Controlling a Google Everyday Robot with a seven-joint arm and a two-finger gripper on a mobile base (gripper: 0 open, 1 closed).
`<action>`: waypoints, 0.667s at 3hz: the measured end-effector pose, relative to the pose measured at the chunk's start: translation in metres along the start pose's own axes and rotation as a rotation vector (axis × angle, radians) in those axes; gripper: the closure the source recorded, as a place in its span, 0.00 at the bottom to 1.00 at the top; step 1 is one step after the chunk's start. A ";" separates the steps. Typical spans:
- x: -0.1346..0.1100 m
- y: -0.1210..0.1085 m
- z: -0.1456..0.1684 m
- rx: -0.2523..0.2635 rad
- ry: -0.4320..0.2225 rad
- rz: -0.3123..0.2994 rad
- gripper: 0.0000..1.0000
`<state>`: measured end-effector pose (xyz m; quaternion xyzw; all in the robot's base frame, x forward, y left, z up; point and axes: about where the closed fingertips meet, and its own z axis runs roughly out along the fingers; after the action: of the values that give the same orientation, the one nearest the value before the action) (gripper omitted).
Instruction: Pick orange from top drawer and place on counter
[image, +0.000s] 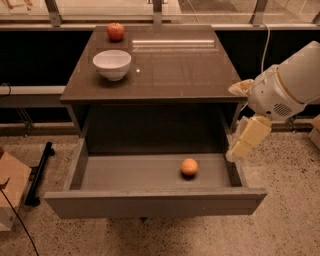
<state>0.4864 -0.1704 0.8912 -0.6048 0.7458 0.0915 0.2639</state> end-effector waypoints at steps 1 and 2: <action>0.000 0.000 0.000 0.000 0.000 0.000 0.00; 0.000 0.002 0.012 -0.012 0.012 0.010 0.00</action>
Offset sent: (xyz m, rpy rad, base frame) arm 0.0035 0.0019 -0.0092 -0.0317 0.0262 -0.0261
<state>0.4882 -0.1645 0.8806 -0.6032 0.7498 0.0938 0.2553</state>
